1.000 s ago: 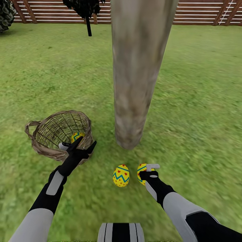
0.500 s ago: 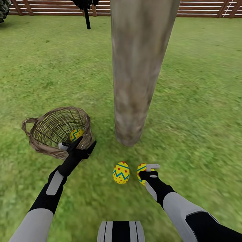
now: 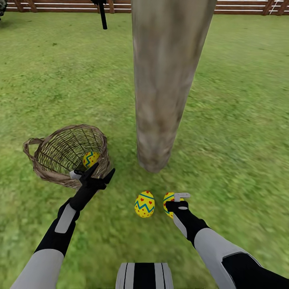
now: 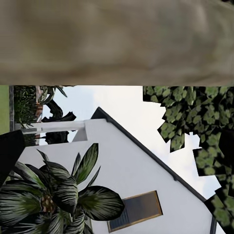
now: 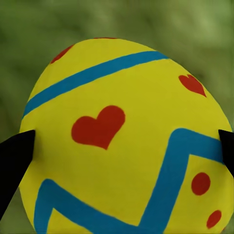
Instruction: Take the three Easter eggs out of the wicker basket on the lawn in the garden, then place them on the lawn next to a single tree (choose any tree) so that all three eggs are next to the same tree and none are left in the basket.
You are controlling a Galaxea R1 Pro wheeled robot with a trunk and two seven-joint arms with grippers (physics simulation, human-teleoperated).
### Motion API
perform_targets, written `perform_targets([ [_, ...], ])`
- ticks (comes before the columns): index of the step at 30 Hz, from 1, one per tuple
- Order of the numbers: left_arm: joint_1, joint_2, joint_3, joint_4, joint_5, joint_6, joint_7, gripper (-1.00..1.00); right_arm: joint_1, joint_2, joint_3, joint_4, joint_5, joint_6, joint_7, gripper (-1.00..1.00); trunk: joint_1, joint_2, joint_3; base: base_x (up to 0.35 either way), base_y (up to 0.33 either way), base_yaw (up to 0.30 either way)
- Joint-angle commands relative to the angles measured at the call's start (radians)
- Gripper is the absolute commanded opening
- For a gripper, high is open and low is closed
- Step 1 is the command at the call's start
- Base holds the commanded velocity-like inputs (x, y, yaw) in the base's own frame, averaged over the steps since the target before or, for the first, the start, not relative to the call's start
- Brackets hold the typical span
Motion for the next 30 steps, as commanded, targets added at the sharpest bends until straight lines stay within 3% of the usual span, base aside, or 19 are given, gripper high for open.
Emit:
perform_targets([
  [1,0.0,0.0,0.0,0.0,0.004,0.007,-0.001,1.0,0.001,-0.001,0.01,0.038,-0.022,0.004,-0.003,-1.0,0.001,0.0,-0.001,0.0,0.0,0.0],
  [2,0.0,0.0,0.0,0.001,0.004,0.007,-0.001,1.0,0.001,-0.001,0.011,0.038,-0.022,0.005,-0.003,-1.0,0.001,0.0,-0.001,0.0,0.0,0.0],
  [3,0.0,0.0,0.0,0.0,0.004,0.007,-0.001,1.0,0.001,-0.001,0.011,0.038,-0.022,0.005,-0.003,1.0,0.001,0.0,-0.001,0.0,0.0,0.0],
  [8,0.0,0.0,0.0,0.001,0.004,0.007,-0.001,1.0,0.001,-0.002,0.011,0.038,-0.022,0.006,-0.003,1.0,0.001,0.0,-0.001,0.0,0.0,0.0],
  [14,0.0,0.0,-0.001,0.0,0.004,0.009,-0.001,1.0,0.001,-0.002,0.011,0.038,-0.022,0.006,-0.003,1.0,-0.002,0.002,0.022,0.0,0.0,0.0],
  [15,0.0,0.0,-0.004,0.0,0.004,0.009,-0.001,1.0,0.001,-0.002,0.011,0.038,-0.022,0.006,-0.003,1.0,-0.003,0.002,0.026,0.0,0.0,0.0],
  [19,0.0,0.001,-0.074,-0.003,0.005,0.009,-0.001,1.0,0.001,-0.002,0.011,0.038,-0.022,0.006,-0.003,1.0,-0.004,0.003,0.042,0.0,0.0,0.0],
  [30,0.0,0.002,-0.079,-0.004,0.005,0.009,-0.001,1.0,0.001,-0.002,0.011,0.038,-0.022,0.006,-0.003,1.0,-0.009,0.005,0.084,0.0,0.0,0.0],
])
